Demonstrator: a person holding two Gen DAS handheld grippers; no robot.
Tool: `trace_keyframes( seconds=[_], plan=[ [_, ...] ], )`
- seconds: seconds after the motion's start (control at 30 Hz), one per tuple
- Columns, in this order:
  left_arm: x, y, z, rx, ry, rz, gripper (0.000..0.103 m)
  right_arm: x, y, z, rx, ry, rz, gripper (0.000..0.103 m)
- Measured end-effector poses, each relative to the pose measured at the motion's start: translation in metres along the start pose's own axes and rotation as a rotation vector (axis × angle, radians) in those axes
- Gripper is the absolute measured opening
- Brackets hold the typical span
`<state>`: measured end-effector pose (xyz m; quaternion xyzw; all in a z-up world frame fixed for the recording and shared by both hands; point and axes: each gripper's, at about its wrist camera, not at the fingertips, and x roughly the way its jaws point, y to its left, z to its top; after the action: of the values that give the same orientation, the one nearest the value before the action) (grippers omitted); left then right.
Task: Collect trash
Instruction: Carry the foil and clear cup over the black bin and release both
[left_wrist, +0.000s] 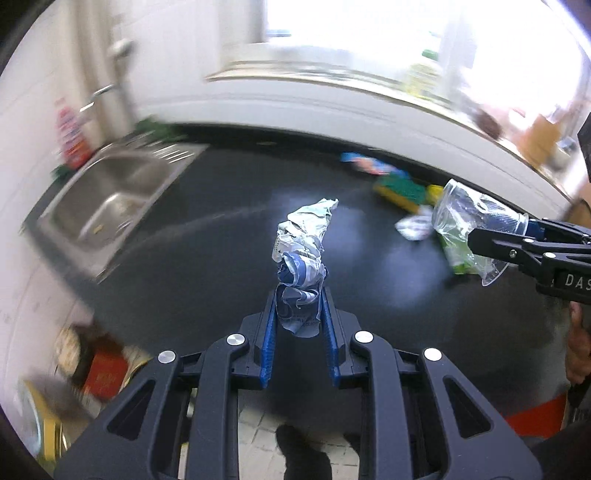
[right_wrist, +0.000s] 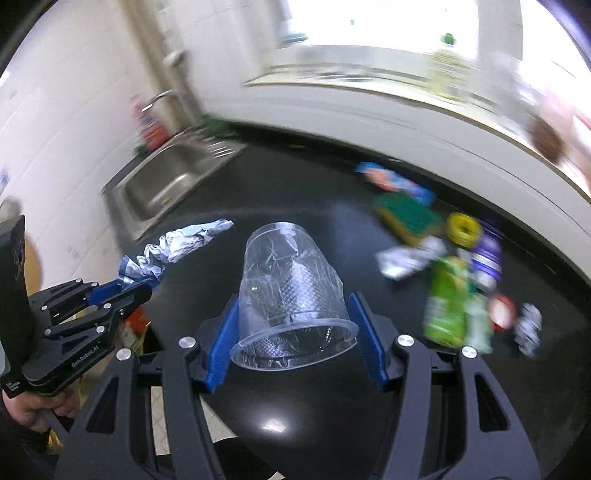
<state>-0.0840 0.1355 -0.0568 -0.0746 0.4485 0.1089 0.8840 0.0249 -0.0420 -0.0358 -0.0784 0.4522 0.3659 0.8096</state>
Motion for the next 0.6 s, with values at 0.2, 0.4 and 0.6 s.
trace_keyframes(
  seconds=[0.2, 0.4, 0.6],
  plan=[
    [-0.027, 0.090, -0.057, -0.186, 0.039, 0.151, 0.022, 0.055, 0.116, 0.009, -0.189, 0.085, 0.169, 0.059],
    [-0.040, 0.173, -0.139, -0.379, 0.132, 0.254, 0.022, 0.116, 0.226, -0.010, -0.328, 0.223, 0.327, 0.059],
    [-0.009, 0.233, -0.201, -0.504, 0.189, 0.254, 0.022, 0.186, 0.299, -0.038, -0.396, 0.358, 0.355, 0.060]
  ],
)
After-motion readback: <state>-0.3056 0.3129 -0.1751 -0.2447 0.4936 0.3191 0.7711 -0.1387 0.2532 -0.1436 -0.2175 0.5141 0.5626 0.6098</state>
